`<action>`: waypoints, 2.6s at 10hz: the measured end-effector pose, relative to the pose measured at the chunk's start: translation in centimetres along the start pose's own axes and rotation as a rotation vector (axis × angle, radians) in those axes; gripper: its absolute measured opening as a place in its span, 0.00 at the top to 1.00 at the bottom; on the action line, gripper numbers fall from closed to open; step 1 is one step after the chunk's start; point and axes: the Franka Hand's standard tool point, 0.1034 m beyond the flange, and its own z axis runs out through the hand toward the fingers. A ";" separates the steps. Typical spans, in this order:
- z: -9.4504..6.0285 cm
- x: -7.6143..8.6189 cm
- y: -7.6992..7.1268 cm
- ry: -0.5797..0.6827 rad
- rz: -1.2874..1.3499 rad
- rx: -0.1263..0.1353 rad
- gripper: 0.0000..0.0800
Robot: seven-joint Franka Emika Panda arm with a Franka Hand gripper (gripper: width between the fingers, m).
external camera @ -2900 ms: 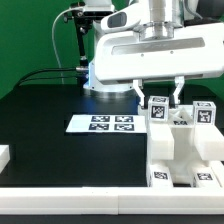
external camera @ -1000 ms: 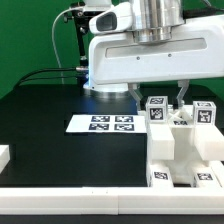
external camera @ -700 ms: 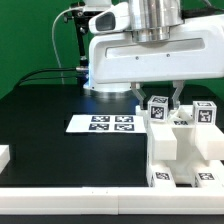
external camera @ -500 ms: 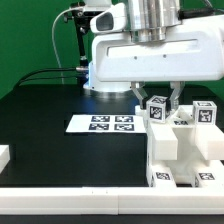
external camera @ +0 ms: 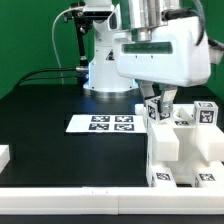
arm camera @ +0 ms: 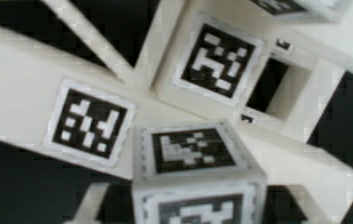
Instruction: Assemble chair
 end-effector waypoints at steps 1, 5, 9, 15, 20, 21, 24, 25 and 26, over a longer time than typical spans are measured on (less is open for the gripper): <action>0.0 0.1 0.1 0.000 0.074 0.002 0.64; 0.1 -0.1 0.2 0.002 -0.004 0.004 0.53; 0.1 0.4 0.8 -0.036 -0.633 -0.020 0.19; 0.1 -1.4 -0.2 -0.013 -1.205 -0.008 0.19; 0.2 -0.6 0.0 -0.005 -0.892 -0.014 0.65; 0.2 -0.5 0.1 -0.005 -0.797 -0.015 0.65; 0.3 -0.4 0.1 0.000 -0.408 -0.016 0.65; 0.3 -0.5 -0.1 0.009 -0.215 -0.005 0.65; 0.3 -0.4 0.1 0.012 -0.062 0.007 0.65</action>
Offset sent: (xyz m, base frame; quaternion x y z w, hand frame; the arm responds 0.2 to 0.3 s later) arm 0.0000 0.0000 0.0000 0.0000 0.0000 0.0000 1.0000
